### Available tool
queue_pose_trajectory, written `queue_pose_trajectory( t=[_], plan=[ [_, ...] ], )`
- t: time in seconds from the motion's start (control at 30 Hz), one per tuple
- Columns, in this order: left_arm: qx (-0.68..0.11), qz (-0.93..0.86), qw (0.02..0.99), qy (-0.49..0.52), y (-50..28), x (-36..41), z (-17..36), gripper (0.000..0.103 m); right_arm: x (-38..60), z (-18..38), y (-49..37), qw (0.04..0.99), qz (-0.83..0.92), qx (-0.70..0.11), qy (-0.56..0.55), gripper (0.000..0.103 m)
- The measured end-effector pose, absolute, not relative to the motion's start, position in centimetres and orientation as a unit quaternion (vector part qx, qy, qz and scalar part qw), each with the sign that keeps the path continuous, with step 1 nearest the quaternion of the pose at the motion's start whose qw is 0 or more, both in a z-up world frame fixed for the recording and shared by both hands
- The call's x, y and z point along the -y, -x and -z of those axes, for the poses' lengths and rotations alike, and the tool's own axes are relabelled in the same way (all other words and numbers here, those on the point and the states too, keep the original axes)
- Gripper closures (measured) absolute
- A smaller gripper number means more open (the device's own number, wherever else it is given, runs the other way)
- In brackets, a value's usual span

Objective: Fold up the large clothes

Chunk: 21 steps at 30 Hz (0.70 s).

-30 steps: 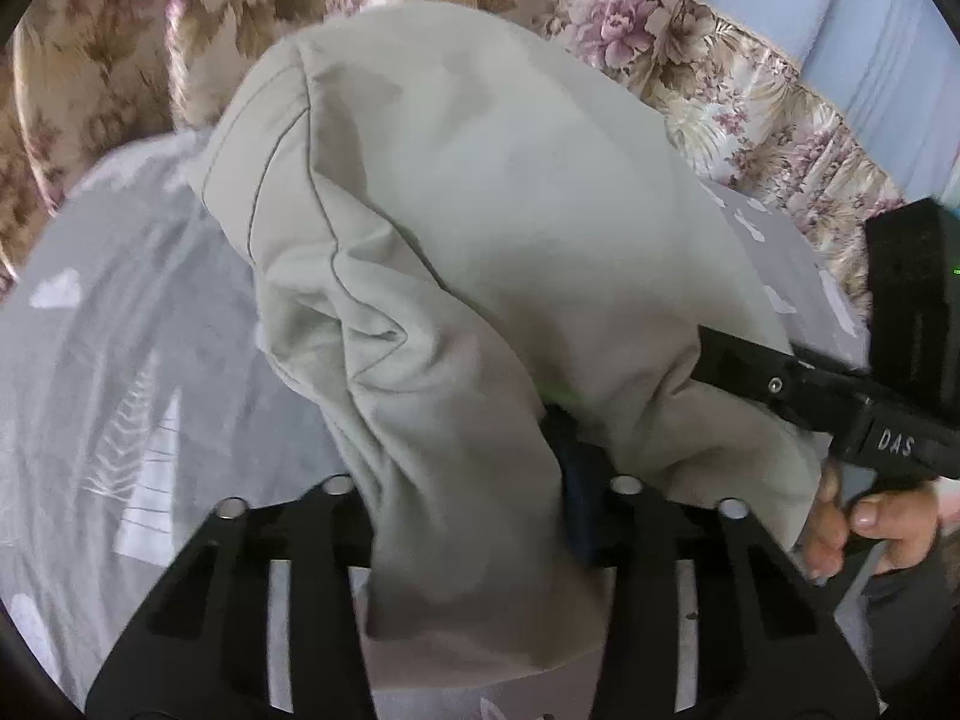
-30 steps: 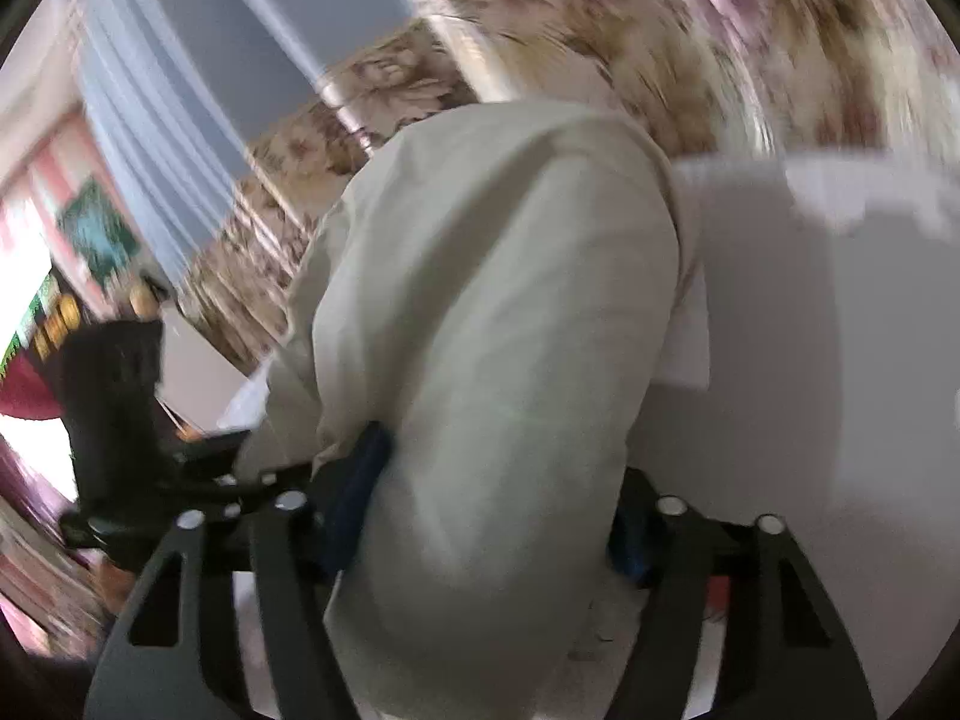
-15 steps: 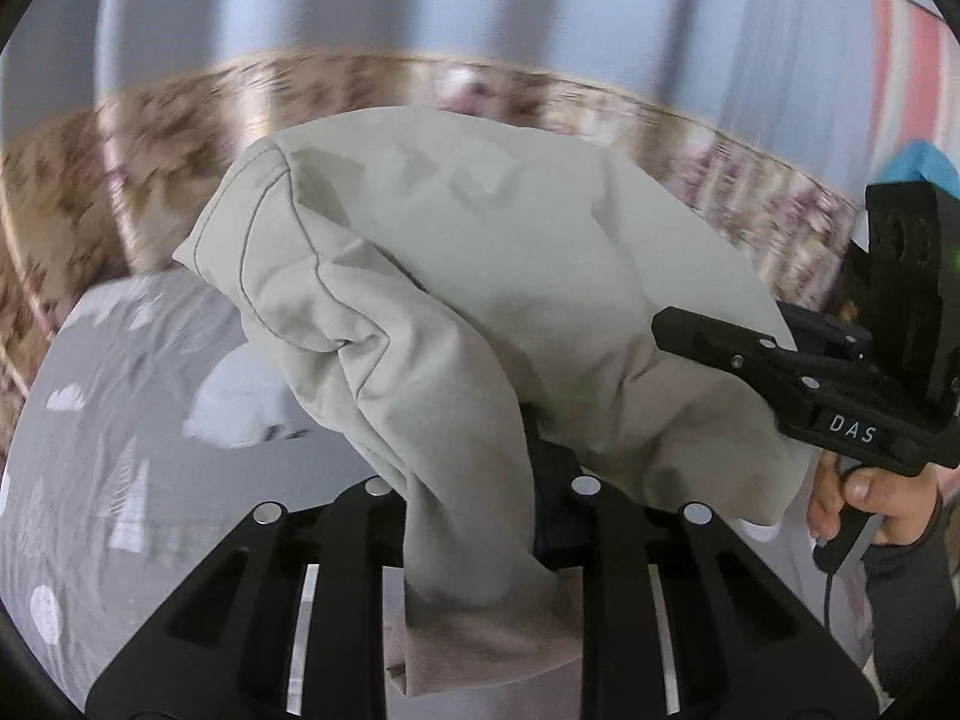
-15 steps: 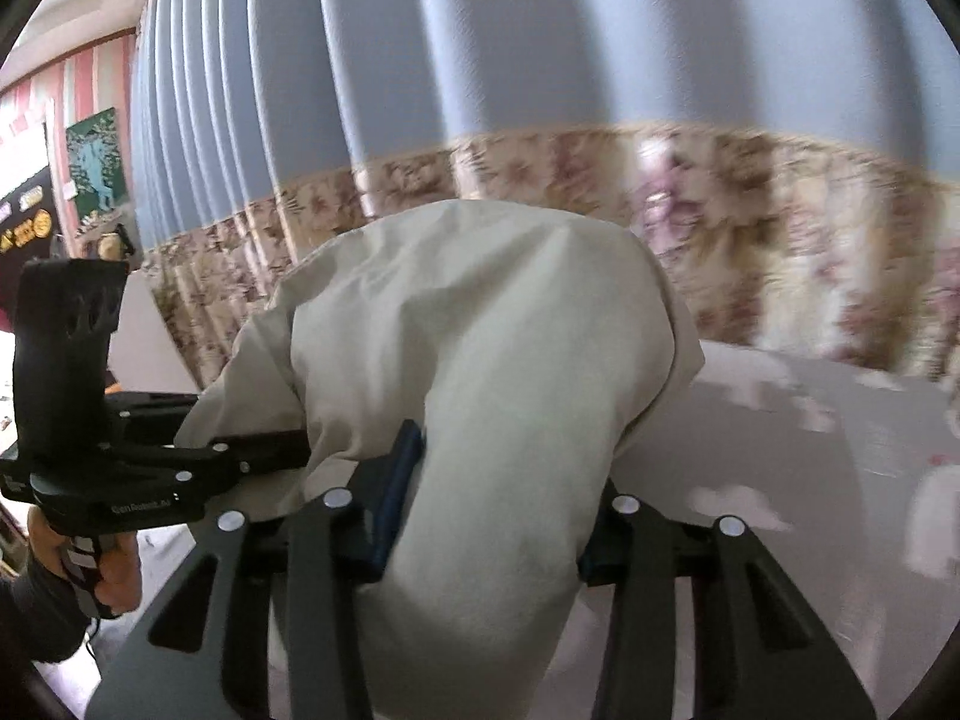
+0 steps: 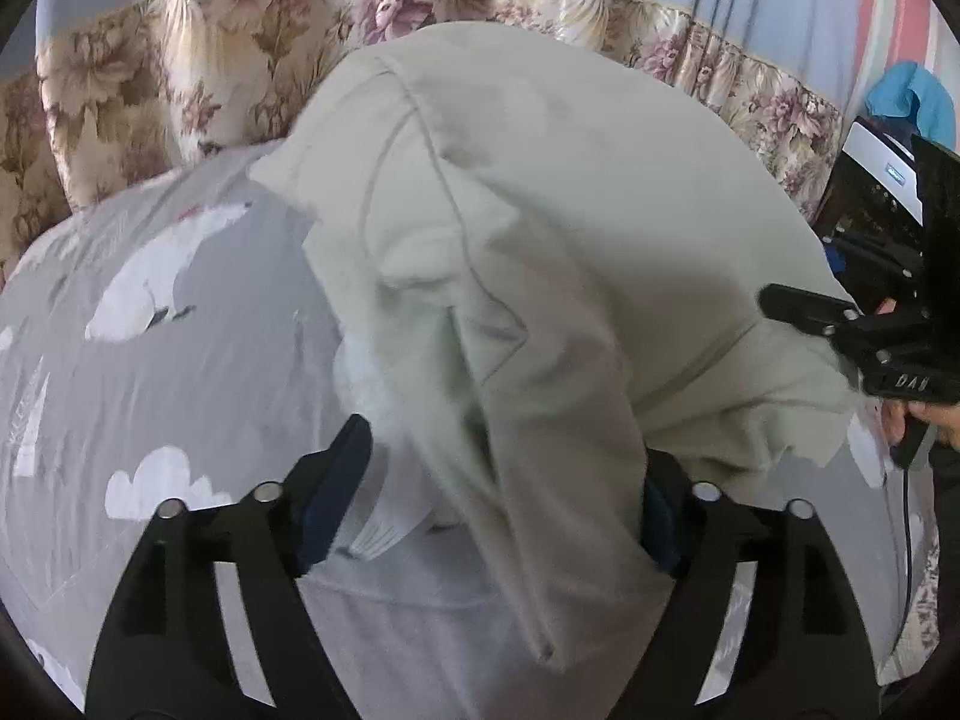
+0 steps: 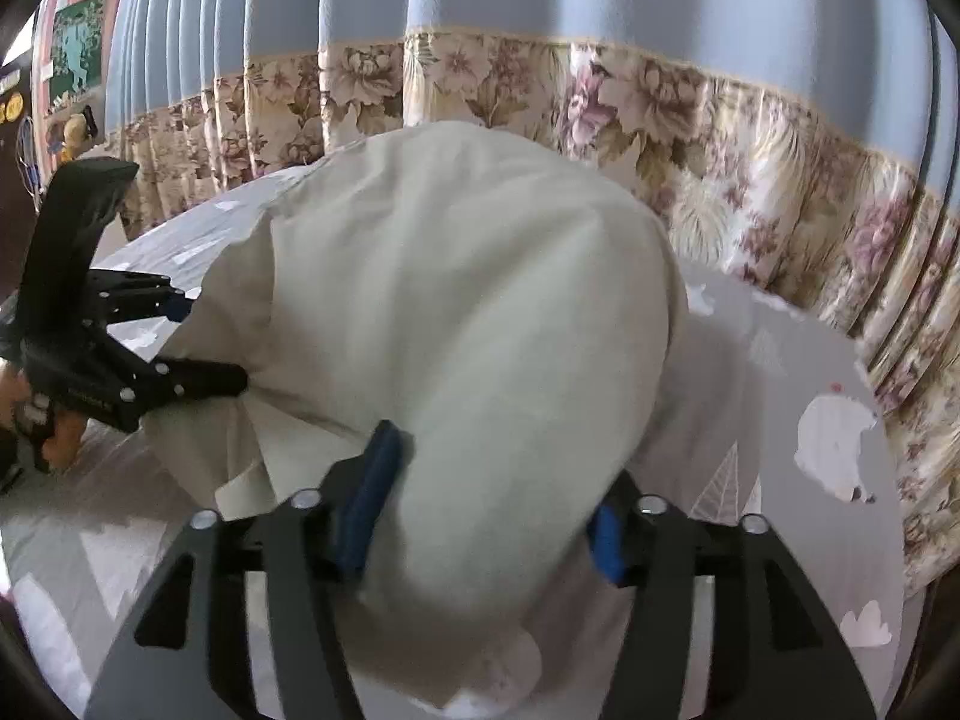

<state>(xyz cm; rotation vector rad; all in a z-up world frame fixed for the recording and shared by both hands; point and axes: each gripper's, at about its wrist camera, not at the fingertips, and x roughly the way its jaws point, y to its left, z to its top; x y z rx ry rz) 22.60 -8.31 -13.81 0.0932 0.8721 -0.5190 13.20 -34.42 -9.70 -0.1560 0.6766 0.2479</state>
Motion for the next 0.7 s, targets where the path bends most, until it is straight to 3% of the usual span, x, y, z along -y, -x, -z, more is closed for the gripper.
queue_pose_trajectory(
  t=[0.03, 0.17, 0.33, 0.5, 0.7],
  plan=[
    [-0.416, 0.246, 0.874, -0.049, -22.4, 8.1, 13.8, 0.017, 34.6, 9.4, -12.8, 0.934, -0.11, -0.329, 0.086, 0.02],
    [-0.405, 0.232, 0.882, -0.063, -21.6, 6.9, 12.8, 0.005, 35.8, 7.8, -11.0, 0.938, -0.084, -0.325, 0.088, 0.019],
    [-0.397, 0.219, 0.889, -0.071, -20.8, 6.1, 11.5, 0.003, 33.8, 6.5, -8.4, 0.944, -0.119, -0.301, 0.067, 0.019],
    [-0.406, 0.195, 0.884, -0.122, -22.5, 7.7, 13.1, 0.003, 31.5, 10.7, -9.6, 0.91, -0.101, -0.37, 0.155, 0.019],
    [-0.409, 0.212, 0.878, -0.127, -26.0, 8.0, 13.4, 0.003, 33.5, 10.5, -10.5, 0.916, -0.087, -0.367, 0.136, 0.017]
  ],
)
